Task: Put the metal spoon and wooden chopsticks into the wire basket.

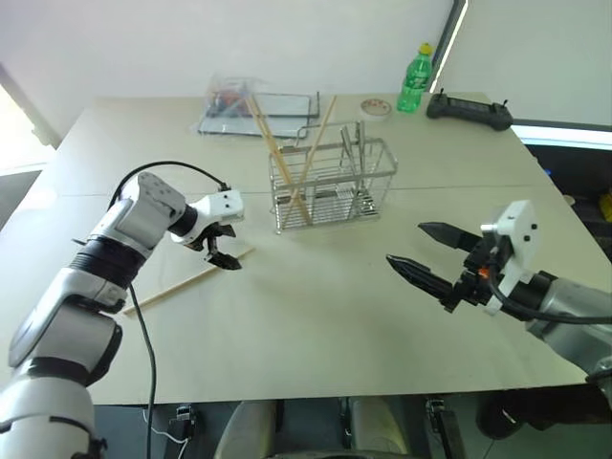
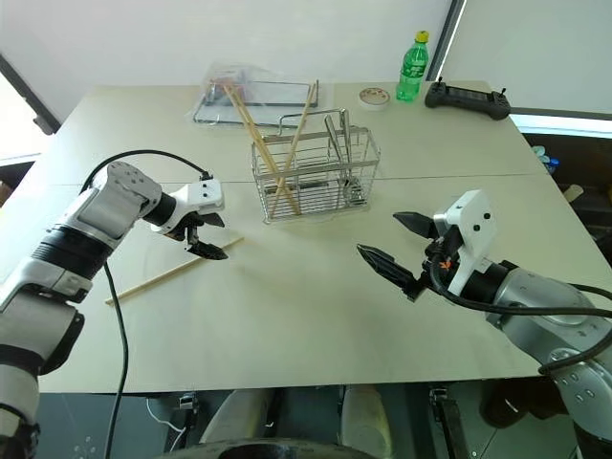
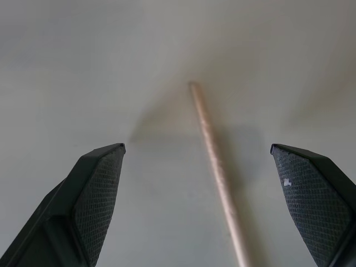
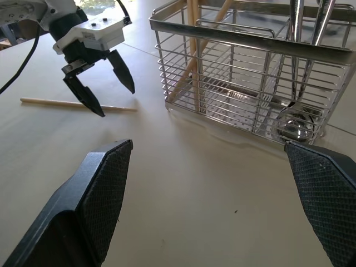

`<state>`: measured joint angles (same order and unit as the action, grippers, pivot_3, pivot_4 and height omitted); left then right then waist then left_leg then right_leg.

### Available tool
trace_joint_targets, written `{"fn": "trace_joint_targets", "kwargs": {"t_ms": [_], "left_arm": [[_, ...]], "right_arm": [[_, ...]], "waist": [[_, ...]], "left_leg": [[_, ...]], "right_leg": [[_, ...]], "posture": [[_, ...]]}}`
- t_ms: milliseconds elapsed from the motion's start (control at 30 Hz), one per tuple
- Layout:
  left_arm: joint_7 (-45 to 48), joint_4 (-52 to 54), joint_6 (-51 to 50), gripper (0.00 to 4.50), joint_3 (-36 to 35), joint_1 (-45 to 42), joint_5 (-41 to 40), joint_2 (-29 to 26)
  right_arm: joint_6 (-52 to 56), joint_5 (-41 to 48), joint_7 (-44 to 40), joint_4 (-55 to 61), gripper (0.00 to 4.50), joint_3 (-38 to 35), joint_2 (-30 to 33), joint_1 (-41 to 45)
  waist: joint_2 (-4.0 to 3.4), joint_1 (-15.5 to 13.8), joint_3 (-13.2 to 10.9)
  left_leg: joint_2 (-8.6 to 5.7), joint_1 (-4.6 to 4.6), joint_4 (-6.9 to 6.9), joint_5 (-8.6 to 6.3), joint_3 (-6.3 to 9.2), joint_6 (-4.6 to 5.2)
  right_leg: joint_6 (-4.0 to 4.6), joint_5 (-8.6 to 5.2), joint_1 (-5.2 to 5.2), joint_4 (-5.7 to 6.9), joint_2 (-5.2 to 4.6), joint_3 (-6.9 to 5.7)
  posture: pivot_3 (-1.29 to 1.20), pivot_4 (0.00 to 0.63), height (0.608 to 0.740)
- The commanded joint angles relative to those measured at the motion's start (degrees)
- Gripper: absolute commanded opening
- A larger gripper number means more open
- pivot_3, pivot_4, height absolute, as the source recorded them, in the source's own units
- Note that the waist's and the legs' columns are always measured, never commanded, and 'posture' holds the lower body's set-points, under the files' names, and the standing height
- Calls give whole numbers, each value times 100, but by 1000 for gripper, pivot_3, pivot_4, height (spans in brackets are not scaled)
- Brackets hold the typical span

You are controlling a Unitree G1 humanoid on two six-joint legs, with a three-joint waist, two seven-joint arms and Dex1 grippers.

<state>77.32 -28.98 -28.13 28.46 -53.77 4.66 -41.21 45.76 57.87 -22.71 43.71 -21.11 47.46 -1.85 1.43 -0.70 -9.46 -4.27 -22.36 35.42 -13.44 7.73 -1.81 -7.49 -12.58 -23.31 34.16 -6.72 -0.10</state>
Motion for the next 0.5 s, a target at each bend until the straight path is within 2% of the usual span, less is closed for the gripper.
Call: {"fn": "trace_joint_targets", "kwargs": {"t_ms": [33,100,133,200,433,500], "left_arm": [[37,-137,63,4428,-22,-174,144,171],[137,-164,75,4428,-21,-164,174,225],[179,-155,67,4203,-25,-157,180,241],[238,-122,19,3539,-42,-150,178,280],[161,-171,-53,28,-142,-197,204,423],[145,-172,-103,28,-181,-196,190,454]], "right_arm": [[-101,136,56,199,4500,-222,-43,-27],[-92,155,20,226,4500,-230,-6,-71],[-91,165,-31,248,4500,-240,28,-113],[-75,204,-142,300,4500,-268,100,-219],[-23,355,-803,564,4500,-375,436,-857],[-39,369,-912,591,4500,-412,485,-993]], "waist": [[0,-8,0],[-1,-10,1],[-1,-10,2],[-2,-9,2],[-1,-5,2],[-1,-4,2]], "left_leg": [[0,0,1,0,0,0],[-1,0,1,0,0,0],[-1,1,2,0,1,0],[-1,1,2,0,1,0],[-1,2,2,0,1,0],[-1,2,3,0,1,0]], "right_leg": [[0,0,2,-1,0,0],[0,0,4,-1,-2,0],[0,0,5,-1,-2,0],[0,0,6,-1,-2,0],[-1,-1,7,-1,-2,-1],[-1,-1,8,0,-2,-2]], "posture": [[0,150,719],[0,150,719],[0,150,719],[0,150,719],[0,150,719],[0,150,719]]}}
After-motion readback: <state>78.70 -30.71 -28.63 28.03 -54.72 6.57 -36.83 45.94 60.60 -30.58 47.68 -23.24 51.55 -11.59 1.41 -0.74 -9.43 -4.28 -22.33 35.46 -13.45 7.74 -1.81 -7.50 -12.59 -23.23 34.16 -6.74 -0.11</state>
